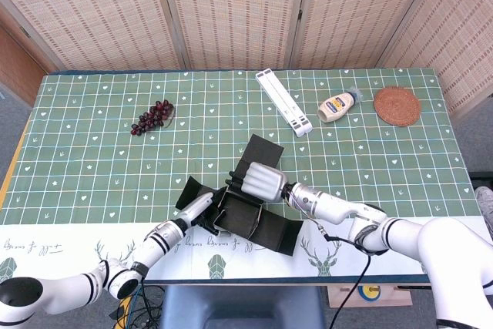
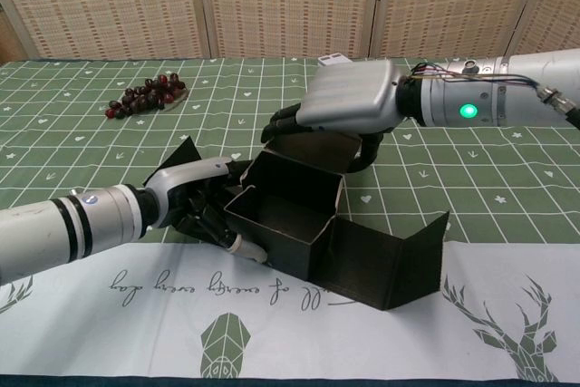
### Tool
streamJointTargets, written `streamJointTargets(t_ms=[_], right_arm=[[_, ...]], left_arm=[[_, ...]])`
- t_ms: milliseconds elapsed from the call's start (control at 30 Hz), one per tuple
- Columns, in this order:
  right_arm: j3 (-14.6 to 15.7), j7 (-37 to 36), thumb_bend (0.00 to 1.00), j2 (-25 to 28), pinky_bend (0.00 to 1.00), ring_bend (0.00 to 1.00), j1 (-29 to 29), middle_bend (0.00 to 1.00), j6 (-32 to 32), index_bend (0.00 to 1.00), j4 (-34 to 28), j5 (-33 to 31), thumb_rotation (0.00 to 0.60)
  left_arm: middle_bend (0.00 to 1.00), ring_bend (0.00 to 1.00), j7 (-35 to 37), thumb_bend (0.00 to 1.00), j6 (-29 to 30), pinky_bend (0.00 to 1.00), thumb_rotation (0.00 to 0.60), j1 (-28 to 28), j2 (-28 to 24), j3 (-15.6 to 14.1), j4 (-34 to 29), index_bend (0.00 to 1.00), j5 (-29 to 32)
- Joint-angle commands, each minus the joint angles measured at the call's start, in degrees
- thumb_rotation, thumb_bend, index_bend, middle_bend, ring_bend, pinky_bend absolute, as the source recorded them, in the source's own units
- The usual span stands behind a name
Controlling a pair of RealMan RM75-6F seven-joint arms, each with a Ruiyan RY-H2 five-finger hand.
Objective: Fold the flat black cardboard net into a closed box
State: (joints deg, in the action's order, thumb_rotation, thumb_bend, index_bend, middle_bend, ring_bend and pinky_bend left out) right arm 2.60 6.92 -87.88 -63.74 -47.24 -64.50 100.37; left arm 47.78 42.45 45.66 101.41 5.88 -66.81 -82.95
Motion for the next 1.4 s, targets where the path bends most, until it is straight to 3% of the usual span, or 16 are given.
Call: streamJointTargets(t_ms=[33,267,333,433,467,633,900,1133,1400], right_arm=[[0.4,-1.0,0.42,-0.3,0.93,0.86,-0.1,0.4,-0.9,0.36,0.6,0.9,0.6],[0.5,-1.5,0.42,-0.3,0.93,0.86,-0.2,0.36,-2.0,0.35,1.2,1.5,0.6],[0.4,-1.1,0.42,0.1,0.93,0.85,-0.1,0.29,-1.6,0.26,0.5,1.2,0.6],[0.2,0.4,0.42,0.7,0.93,0.8,0.1,0.17,-1.0,0.02,-0.8,0.4,0.6],[-0.1,1.0,0.42,1.0,0.93,0.78,0.3,0.13,-0.5,0.0,-1.6,-0.2,0.6],[-0.9,2.1,0.38,2.3,0.93,0.71,1.2,0.0,-0.1,0.0,-4.8,-2.2,0.6],[-1.7,0.4,0.35,4.0,0.93,0.69,3.2,0.0,-1.6,0.0,-8.5,-4.4,0.6],[-1.6,-12.6,0.35,5.6,0.93,0.69,6.5,0.0,-6.3,0.0,-13.2,-5.4,0.6],[-1.8,-20.7,0.36,7.9,0.93,0.69,10.2,0.02,-15.6,0.0,-13.9,-2.7,0.6]], left_arm=[[0.15,0.62,2.4,0.09,-1.0,0.92,0.6,0.8,-0.5,-0.8,0.0,0.13,-1.2],[0.21,0.63,5.1,0.09,-1.5,0.92,0.6,1.5,-0.4,-1.4,0.5,0.18,-1.8],[0.22,0.63,5.3,0.09,-1.5,0.92,0.6,1.6,-0.5,-1.4,0.3,0.19,-1.7],[0.22,0.63,5.4,0.09,-1.7,0.92,0.6,1.7,-0.7,-1.3,0.0,0.19,-1.3],[0.22,0.63,5.3,0.09,-1.7,0.92,0.6,1.7,-0.8,-1.3,-0.2,0.19,-1.1],[0.22,0.63,4.5,0.09,-1.7,0.92,0.6,1.5,-1.3,-1.0,-0.9,0.19,-0.1],[0.22,0.63,2.3,0.09,-1.7,0.92,0.6,1.0,-2.4,0.1,-2.7,0.2,2.2],[0.22,0.63,0.9,0.09,-1.6,0.92,0.6,0.2,-5.4,0.3,-5.9,0.2,3.3],[0.22,0.63,1.7,0.09,-1.8,0.93,0.6,-0.9,-9.3,1.4,-9.4,0.2,5.1]])
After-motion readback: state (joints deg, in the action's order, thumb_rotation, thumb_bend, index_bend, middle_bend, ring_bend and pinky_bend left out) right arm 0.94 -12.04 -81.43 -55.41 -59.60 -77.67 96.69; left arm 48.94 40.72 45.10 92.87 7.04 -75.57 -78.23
